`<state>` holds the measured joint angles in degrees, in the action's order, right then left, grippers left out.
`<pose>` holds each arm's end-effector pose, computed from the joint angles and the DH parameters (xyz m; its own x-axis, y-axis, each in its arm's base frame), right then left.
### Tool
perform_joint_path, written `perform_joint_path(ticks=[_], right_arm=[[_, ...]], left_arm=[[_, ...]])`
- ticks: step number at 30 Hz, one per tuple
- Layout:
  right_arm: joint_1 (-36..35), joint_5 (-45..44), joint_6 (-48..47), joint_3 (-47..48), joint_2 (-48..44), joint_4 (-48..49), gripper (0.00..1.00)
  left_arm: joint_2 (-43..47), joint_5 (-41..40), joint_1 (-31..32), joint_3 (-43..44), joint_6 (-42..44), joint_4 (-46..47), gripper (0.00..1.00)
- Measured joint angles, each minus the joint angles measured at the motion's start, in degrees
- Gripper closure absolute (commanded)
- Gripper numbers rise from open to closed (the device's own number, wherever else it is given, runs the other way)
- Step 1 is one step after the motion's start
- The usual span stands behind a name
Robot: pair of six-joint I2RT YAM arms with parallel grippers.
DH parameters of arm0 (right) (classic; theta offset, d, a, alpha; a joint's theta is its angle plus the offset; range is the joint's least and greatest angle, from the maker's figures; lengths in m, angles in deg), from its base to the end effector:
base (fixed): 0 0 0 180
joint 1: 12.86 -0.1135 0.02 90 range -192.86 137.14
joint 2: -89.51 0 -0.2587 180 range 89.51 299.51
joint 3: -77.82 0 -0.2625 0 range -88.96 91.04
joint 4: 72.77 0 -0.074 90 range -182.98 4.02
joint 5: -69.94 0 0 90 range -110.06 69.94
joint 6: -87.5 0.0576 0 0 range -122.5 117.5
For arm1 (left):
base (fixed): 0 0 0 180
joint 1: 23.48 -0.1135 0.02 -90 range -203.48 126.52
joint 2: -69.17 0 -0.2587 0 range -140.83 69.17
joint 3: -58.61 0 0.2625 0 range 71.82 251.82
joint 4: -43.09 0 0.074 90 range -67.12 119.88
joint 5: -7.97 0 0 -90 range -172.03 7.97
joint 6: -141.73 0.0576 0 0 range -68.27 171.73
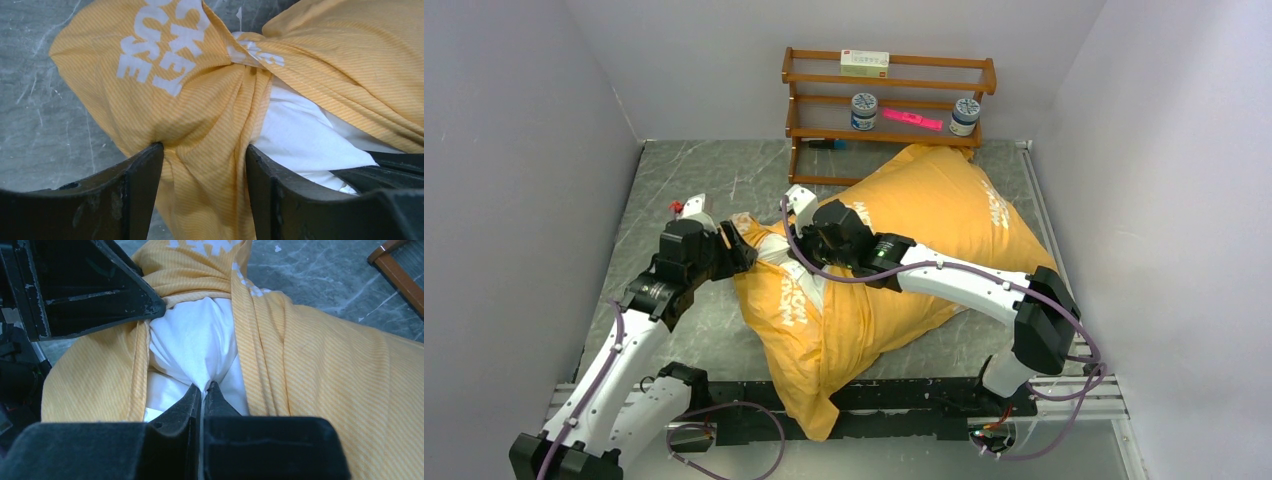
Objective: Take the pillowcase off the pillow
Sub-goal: Remove the pillow from the pillowcase.
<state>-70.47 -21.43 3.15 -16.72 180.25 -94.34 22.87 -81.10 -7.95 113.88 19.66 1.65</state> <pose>0.2166 0.3388 0.2886 -0.3228 -0.3250 -0.8889 -0.8049 0.5884 0.0771 0.2036 -0.0575 0.2708 -0.5875 -0.3878 -0.7103 -0.0366 0.8896 -0.4553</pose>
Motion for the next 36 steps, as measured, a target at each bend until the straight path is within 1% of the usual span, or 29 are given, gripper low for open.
perform_joint_path(ticks=[3, 5, 9, 12, 14, 17, 20, 26, 28, 30, 31, 34, 36], right_arm=[[0.0, 0.0, -0.22, 0.0, 0.0, 0.0, 1.0], [0.0, -0.04, -0.44, 0.0, 0.0, -0.02, 1.0], [0.0, -0.2, -0.83, 0.0, 0.0, -0.11, 1.0], [-0.09, -0.85, -0.98, 0.0, 0.0, -0.11, 1.0], [-0.17, -1.31, -0.98, -0.02, -0.04, -0.04, 1.0], [-0.39, -1.62, -0.94, -0.96, -0.79, 0.76, 1.0], [-0.66, -2.01, -0.81, -1.97, -1.99, 1.36, 1.0], [-0.74, -2.58, -0.48, -2.58, -2.58, 2.05, 1.0], [-0.74, -2.36, -0.55, -2.58, -2.58, 2.08, 1.0], [-0.74, -1.77, -0.72, -2.56, -2.58, 2.03, 1.0], [-0.74, -1.46, -0.83, -2.56, -2.58, 1.99, 0.98], [-0.66, -0.35, -1.49, -2.38, -2.58, 1.53, 0.92], [-0.55, 0.63, -1.86, -1.68, -2.58, 0.35, 0.86]], left_arm=[[-1.64, 0.81, -0.13, 1.4, 1.4, -0.81, 0.32], [-2.64, 1.22, -0.15, 1.95, 2.03, -1.16, 0.33], [-4.48, 1.6, -0.17, 2.38, 2.97, -1.68, 0.43], [-5.09, 0.7, -0.04, 2.27, 2.36, -1.86, 0.48], [-4.13, -0.44, 0.22, 1.49, 1.31, -1.25, 0.52], [-1.64, -1.68, 0.7, -0.9, -0.92, 0.42, 0.55], [-0.2, -2.21, 1.03, -2.67, -3.5, 1.99, 0.55], [0.48, -4.96, 1.51, -2.91, -6.34, 2.38, 0.5], [0.44, -5.33, 1.57, -2.91, -6.29, 2.38, 0.51], [0.02, -5.16, 1.57, -2.89, -6.05, 2.49, 0.55], [-0.39, -4.87, 1.57, -2.89, -5.95, 2.62, 0.58], [-2.4, -2.8, 1.55, -3.08, -5.44, 3.91, 0.7], [-2.49, -0.83, 1.46, -4.11, -5.35, 5.62, 0.78]])
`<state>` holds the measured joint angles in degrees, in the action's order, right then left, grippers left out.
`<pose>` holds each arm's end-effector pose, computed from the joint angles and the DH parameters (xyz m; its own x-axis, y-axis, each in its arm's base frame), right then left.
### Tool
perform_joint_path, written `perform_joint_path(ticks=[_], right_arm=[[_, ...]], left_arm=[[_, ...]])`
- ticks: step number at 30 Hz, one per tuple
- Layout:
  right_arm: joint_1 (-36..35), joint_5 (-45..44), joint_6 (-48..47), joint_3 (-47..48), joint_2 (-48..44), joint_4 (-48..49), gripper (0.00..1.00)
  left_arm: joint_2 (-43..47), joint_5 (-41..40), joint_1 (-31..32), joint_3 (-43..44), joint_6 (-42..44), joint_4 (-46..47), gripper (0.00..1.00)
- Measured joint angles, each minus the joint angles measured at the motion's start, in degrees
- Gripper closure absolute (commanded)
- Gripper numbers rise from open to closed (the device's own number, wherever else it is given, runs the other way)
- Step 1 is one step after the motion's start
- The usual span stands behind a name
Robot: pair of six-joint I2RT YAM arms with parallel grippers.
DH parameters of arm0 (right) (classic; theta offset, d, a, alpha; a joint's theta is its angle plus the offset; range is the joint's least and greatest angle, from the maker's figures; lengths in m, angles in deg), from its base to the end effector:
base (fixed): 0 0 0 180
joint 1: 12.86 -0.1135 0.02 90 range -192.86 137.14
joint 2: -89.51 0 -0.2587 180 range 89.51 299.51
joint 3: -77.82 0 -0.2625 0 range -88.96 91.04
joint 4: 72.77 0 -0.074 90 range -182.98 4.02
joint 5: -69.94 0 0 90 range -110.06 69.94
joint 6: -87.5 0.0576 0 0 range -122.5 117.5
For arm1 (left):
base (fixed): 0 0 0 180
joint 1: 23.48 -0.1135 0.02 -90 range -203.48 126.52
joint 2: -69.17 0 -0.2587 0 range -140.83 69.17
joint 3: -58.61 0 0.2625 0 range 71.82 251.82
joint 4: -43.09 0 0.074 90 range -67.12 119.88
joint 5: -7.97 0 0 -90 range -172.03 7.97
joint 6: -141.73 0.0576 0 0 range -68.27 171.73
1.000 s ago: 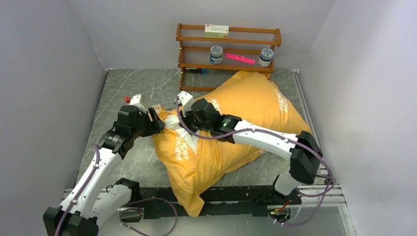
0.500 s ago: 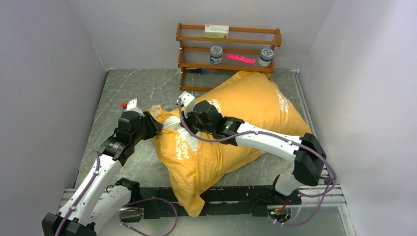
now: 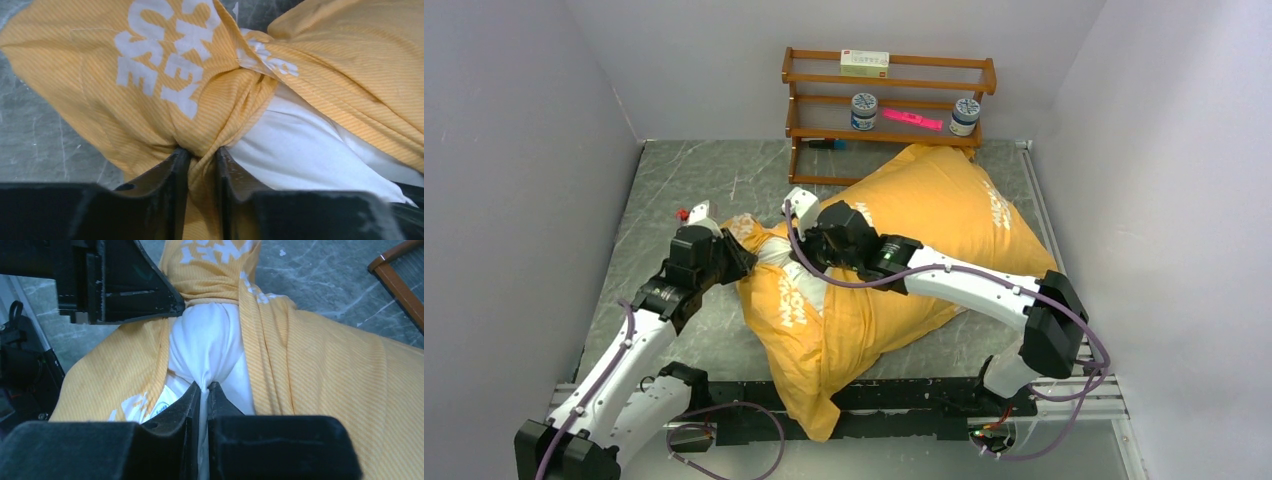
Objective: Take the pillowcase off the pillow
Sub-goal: Remove the pillow from the pillowcase.
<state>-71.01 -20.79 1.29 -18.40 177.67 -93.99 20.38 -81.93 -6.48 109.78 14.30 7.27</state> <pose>0.2075 0.3327 0.2952 -0.2833 -0.3307 -0.9002 -0.8264 0.5605 0.0541 0.2119 -0.0649 0.2465 -0.5970 -0.4530 -0.6621 -0.0870 0.8570 -0.5079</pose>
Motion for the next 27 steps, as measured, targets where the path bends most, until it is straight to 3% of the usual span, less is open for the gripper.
perform_joint_path(ticks=[3, 7, 15, 27], right_arm=[[0.04, 1.31, -0.76, 2.1, 0.0, -2.89, 0.71], [0.35, 1.29, -1.64, 6.51, 0.0, -7.17, 0.57], [-1.6, -0.48, -3.78, 20.5, 5.66, -13.99, 0.46], [-6.27, -4.37, -7.3, 38.1, 24.24, -27.15, 0.27]], left_arm=[[1.29, 1.05, -0.44, -2.29, 0.46, 1.81, 0.88], [2.05, -0.02, -1.7, -4.57, 1.2, 1.64, 0.93], [5.53, -1.64, -2.01, -8.07, -1.33, 2.75, 0.95], [8.44, -1.9, -2.03, -12.76, -6.84, 6.25, 0.95]])
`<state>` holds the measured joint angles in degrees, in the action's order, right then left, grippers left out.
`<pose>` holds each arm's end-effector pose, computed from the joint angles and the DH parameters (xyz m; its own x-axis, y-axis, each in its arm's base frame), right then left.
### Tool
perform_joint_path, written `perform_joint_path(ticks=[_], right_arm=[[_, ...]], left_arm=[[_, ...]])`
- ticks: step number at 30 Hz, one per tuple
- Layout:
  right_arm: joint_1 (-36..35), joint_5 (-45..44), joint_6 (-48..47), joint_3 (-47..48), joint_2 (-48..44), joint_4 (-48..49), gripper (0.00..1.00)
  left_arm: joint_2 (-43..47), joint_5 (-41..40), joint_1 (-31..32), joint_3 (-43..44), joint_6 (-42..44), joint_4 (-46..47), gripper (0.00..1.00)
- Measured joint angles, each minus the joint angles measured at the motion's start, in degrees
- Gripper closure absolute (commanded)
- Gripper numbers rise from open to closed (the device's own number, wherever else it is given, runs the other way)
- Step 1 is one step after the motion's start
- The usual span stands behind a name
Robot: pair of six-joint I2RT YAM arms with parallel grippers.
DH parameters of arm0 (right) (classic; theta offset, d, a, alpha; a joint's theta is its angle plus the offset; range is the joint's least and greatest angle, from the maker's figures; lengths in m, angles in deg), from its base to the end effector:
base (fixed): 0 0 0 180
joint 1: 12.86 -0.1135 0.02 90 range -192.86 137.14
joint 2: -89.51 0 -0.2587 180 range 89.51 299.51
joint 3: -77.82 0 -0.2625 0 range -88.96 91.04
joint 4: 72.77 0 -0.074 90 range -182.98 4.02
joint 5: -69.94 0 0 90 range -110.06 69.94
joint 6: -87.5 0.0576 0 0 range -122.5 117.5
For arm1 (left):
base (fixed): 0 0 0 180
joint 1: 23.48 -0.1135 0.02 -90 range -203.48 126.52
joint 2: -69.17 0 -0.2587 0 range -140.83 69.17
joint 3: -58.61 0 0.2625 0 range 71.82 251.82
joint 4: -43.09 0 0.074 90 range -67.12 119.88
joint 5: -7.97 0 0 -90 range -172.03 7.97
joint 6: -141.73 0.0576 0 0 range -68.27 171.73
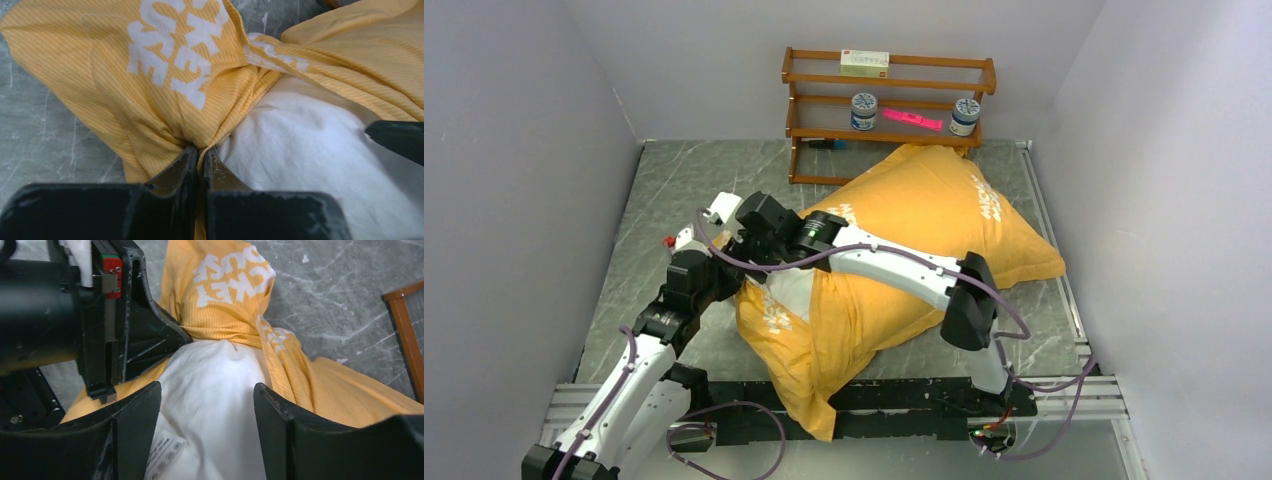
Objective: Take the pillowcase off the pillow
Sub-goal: Remove the pillow from the pillowcase.
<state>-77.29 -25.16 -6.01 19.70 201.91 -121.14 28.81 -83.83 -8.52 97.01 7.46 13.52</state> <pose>0.2117 0.4306 0.3134 -0.2173 -0.5954 -0.7735 -0.8836 0.4567 -0.1034 0.1911 -0.0492 0.2032 -0.5238 -0.5822 -0.6218 -0.1864 0.7906 -0.5832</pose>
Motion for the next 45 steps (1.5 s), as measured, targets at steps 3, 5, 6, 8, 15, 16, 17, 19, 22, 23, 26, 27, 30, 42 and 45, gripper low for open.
perform_joint_path(ticks=[3, 5, 6, 8, 15, 16, 17, 19, 22, 23, 26, 27, 30, 42, 45], right_arm=[[-0.26, -0.85, -0.81, 3.72, 3.65, -2.97, 0.25], [-0.31, -1.33, -1.25, 6.03, 5.68, -4.9, 0.25], [-0.33, -1.51, -1.4, 6.67, 6.29, -5.51, 0.25], [-0.48, -1.95, -1.7, 7.8, 7.45, -6.51, 0.29], [-0.72, -5.64, -3.98, 8.39, 8.41, -8.5, 0.78], [-0.85, -6.6, -3.98, 8.39, 8.41, -8.5, 0.86], [-0.94, -7.3, -3.96, 8.26, 8.41, -8.44, 0.93], [-1.01, -8.59, -4.13, 7.65, 8.35, -8.09, 1.0], [-0.98, -10.01, -3.8, 4.9, 7.37, -6.29, 1.0], [-1.01, -10.21, -3.78, 3.58, 6.54, -5.27, 1.0], [-1.03, -10.71, -3.32, -0.7, 3.45, -2.25, 1.0], [-1.03, -10.91, -3.04, -1.88, 2.36, -1.36, 1.0], [-1.03, -11.28, -2.36, -4.79, -0.42, 0.94, 1.0], [-0.55, -12.33, -0.07, -19.19, -10.58, 13.35, 1.0], [0.59, -11.58, 1.18, -23.41, -14.6, 16.59, 1.0]], left_arm=[[0.04, 0.04, 0.0, -0.39, -0.28, 0.48, 0.95], [0.04, 0.04, 0.0, -0.44, -0.44, 0.55, 0.95], [0.04, 0.04, 0.0, -0.44, -0.44, 0.55, 0.95], [0.04, 0.04, 0.0, -0.44, -0.44, 0.55, 0.95], [0.04, 0.0, 0.0, -0.42, -0.46, 0.48, 0.94], [0.07, -0.02, 0.0, -0.39, -0.46, 0.46, 0.94], [0.17, -0.02, 0.0, -0.28, -0.46, 0.35, 0.93], [0.37, -0.13, 0.0, 0.24, -0.46, -0.11, 0.91], [0.48, -0.5, 0.0, 0.98, -0.42, -1.07, 0.85], [0.46, -0.61, 0.0, 1.33, -0.42, -1.46, 0.83], [0.39, -0.61, 0.07, 2.99, -0.13, -3.15, 0.79], [0.39, -0.61, 0.07, 3.76, 0.09, -3.72, 0.77], [0.35, -0.63, 0.15, 6.19, 1.29, -5.73, 0.71], [-2.84, -1.09, 0.79, 12.96, 7.98, -10.97, 0.69], [-2.86, -1.07, 1.2, 14.4, 8.68, -11.15, 0.7]])
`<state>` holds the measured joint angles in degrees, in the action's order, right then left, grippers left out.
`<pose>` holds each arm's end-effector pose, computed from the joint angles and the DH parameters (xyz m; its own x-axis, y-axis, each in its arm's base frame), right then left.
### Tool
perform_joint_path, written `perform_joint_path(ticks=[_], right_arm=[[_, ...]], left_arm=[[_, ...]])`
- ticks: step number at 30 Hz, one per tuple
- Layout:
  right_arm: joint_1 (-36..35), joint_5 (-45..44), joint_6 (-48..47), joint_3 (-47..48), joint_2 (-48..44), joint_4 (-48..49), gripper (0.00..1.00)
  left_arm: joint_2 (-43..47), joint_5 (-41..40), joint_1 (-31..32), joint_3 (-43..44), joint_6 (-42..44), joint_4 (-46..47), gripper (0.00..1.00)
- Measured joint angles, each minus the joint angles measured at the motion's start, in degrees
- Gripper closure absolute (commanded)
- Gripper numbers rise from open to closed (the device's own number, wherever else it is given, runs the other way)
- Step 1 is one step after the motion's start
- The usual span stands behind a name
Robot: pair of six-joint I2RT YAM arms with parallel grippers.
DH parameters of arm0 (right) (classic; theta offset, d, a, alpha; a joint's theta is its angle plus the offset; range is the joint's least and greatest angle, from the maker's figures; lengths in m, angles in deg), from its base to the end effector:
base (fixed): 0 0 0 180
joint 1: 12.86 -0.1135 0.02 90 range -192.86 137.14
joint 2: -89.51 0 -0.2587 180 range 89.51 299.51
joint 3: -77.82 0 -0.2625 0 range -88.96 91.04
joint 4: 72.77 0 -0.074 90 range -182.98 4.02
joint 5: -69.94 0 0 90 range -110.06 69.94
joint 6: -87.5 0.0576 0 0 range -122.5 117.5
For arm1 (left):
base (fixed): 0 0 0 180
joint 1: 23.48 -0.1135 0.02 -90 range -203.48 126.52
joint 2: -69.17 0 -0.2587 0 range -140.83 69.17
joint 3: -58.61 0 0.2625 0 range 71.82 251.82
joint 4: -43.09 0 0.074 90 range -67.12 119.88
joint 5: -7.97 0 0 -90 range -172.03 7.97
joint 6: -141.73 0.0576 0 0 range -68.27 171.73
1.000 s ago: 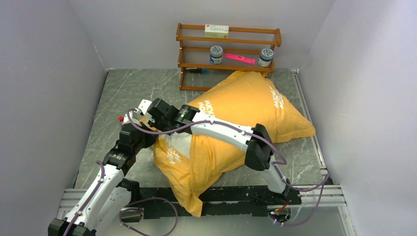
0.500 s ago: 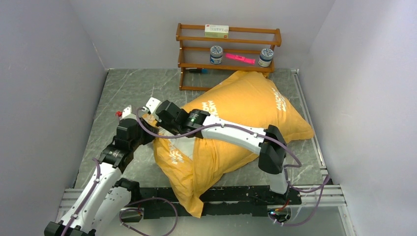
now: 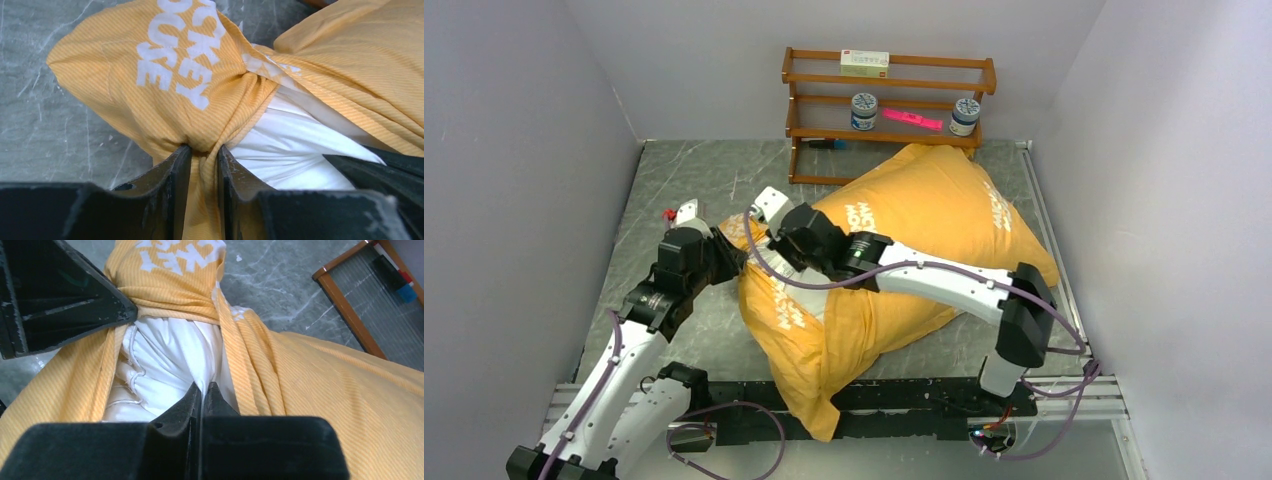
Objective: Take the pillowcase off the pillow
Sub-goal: Remove the pillow from the pillowcase.
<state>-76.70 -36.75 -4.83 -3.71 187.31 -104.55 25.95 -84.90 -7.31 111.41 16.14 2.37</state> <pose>0.2036 0.3770 0.3061 -0.1971 -0.4895 -0.8494 -0.7600 0.6236 -0.1831 0.1957 -0.0537 0.2663 -0.5418 -0.4481 -0.7111 -0.0963 0.8736 -0.4771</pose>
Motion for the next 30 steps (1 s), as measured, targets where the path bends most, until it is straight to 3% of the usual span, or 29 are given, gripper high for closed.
perform_joint_path(ticks=[15, 30], right_arm=[[5.44, 6.88, 5.05, -11.21, -9.6, 8.46, 1.0], [10.64, 10.54, 7.48, -17.94, -20.46, 9.2, 1.0]], left_arm=[[-0.5, -0.39, 1.01, 1.66, -0.26, 1.66, 0.81], [-1.31, -2.86, 1.18, -3.65, -8.39, 3.96, 0.85]])
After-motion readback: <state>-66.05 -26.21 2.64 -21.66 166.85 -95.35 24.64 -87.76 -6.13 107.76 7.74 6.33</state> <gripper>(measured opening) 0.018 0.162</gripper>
